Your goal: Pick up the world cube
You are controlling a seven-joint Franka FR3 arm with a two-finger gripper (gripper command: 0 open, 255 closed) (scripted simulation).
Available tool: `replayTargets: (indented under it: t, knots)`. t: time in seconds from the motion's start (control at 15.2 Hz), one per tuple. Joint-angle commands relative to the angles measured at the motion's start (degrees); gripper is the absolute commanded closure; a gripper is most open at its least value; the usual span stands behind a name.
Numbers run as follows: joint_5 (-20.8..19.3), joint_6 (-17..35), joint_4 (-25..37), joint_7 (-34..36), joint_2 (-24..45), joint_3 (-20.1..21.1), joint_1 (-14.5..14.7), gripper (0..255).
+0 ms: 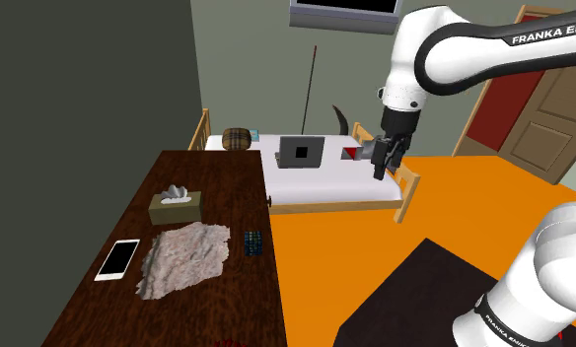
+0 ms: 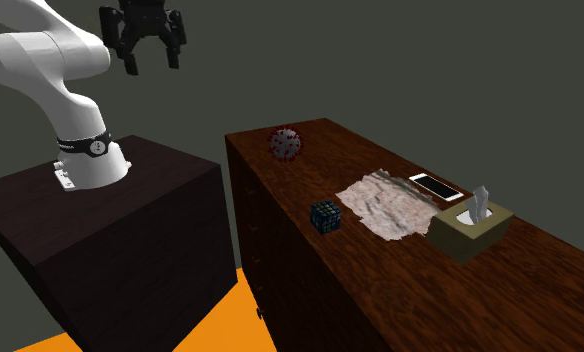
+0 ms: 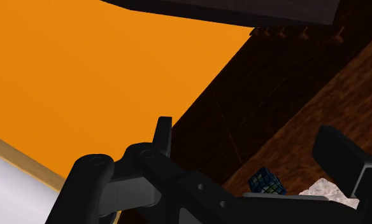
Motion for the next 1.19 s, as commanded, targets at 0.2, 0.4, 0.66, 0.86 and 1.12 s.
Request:
replayTargets:
  t: [0.2, 0.4, 0.66, 0.86, 1.12]
  knots:
    - [1.4, 9.3, -0.2, 4.0, 8.6, 3.0, 1.0, 0]
    - [1.6, 14.7, 0.7, 6.3, 14.6, 4.5, 1.4, 0]
    - [1.2, 21.1, 3.2, 9.6, 23.2, 6.5, 1.8, 0]
    - [0.1, 25.3, 5.9, 12.3, 29.9, 7.6, 2.1, 0]
    - [-2.2, 29.9, 10.6, 16.3, 39.0, 8.6, 2.8, 0]
